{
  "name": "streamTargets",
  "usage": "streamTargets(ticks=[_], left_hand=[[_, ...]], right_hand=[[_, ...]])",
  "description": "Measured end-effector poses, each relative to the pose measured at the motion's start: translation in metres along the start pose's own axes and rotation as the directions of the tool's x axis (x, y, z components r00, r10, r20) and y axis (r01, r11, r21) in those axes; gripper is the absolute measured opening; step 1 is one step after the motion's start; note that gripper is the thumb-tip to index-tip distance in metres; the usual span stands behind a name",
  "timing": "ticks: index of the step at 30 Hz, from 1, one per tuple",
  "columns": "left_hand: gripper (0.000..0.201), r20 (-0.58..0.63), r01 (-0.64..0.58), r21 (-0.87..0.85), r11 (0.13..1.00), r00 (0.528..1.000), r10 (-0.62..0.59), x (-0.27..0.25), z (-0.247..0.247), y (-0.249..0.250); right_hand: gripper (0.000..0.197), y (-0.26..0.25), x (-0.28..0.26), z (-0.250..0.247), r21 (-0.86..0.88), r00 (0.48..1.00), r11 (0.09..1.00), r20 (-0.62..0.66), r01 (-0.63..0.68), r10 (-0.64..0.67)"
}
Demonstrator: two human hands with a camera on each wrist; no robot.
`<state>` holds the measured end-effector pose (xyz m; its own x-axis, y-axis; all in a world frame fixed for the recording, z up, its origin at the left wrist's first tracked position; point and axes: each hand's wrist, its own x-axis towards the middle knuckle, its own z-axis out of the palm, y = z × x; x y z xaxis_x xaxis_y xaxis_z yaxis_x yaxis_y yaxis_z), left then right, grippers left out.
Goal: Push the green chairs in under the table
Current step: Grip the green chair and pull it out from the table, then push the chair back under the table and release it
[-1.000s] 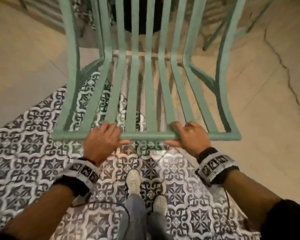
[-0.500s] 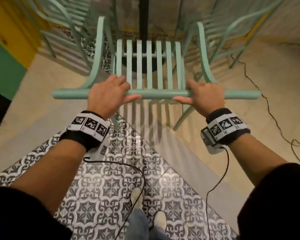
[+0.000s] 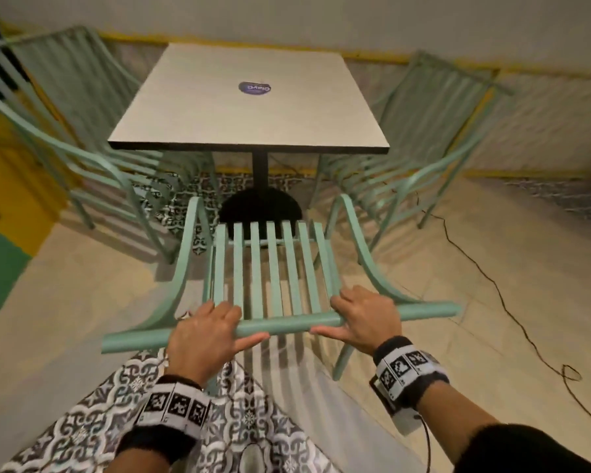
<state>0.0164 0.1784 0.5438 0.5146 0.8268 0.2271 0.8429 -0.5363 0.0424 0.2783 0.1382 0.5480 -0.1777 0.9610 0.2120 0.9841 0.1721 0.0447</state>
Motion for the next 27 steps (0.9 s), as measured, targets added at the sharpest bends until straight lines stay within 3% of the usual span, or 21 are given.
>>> streamTargets(ticks=[9, 13, 18, 20, 22, 24, 25, 27], left_hand=[[0.084, 0.036, 0.012, -0.044, 0.999, 0.999, -0.011, 0.121, 0.013, -0.044], [0.086, 0.081, -0.007, -0.036, 0.999, 0.997, 0.009, 0.139, 0.019, -0.051], [0.086, 0.152, -0.002, 0.006, 1.000, 0.988, 0.001, 0.142, 0.014, -0.049], [0.086, 0.152, 0.022, 0.024, 0.999, 0.988, -0.026, 0.139, 0.012, -0.044], [0.077, 0.106, 0.144, 0.032, 0.989, 0.984, -0.146, 0.136, 0.010, -0.030], [0.055, 0.092, 0.256, -0.057, 0.965, 0.964, -0.251, 0.130, 0.010, 0.007], [0.047, 0.098, 0.245, -0.103, 0.964, 0.967, -0.236, 0.128, 0.010, 0.034], [0.040, 0.257, 0.081, -0.206, 0.975, 0.966, -0.026, 0.129, 0.009, 0.097]], right_hand=[[0.072, 0.038, 0.120, 0.011, -0.026, 0.998, 0.999, 0.045, -0.032, 0.033], [0.075, 0.048, 0.138, 0.016, -0.012, 0.999, 1.000, 0.039, 0.016, -0.015], [0.067, 0.050, 0.140, 0.011, 0.005, 0.994, 1.000, 0.112, -0.019, 0.019], [0.063, 0.051, 0.133, 0.008, 0.064, 0.993, 0.997, 0.116, -0.045, 0.037], [0.058, 0.057, 0.114, 0.010, 0.167, 0.996, 0.982, 0.019, -0.093, 0.091], [0.048, 0.068, 0.075, 0.017, 0.327, 0.961, 0.920, -0.091, -0.218, 0.261], [0.045, 0.076, 0.048, 0.023, 0.374, 0.931, 0.880, -0.096, -0.293, 0.351], [0.040, 0.095, -0.015, 0.041, 0.393, 0.876, 0.802, 0.021, -0.450, 0.481]])
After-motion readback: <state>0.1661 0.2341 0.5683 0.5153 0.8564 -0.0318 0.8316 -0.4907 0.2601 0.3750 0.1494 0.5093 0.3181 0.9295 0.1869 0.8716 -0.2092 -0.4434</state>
